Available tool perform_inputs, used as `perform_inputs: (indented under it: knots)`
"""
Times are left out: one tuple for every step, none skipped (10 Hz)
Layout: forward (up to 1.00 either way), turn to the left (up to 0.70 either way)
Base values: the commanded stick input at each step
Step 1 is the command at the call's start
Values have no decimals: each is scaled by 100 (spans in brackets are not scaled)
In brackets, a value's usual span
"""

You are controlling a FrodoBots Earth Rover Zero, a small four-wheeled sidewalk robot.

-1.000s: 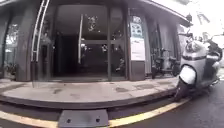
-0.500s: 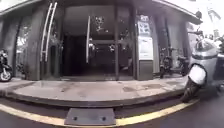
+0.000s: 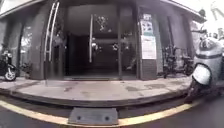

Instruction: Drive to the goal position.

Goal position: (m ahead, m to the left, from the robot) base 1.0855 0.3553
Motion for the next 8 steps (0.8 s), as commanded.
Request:
perform_inputs:
  knots:
    - [0,0]
    - [0,0]
    - [16,0]
    - [45,0]
    - [45,0]
    - [45,0]
    - [45,0]
    - [45,0]
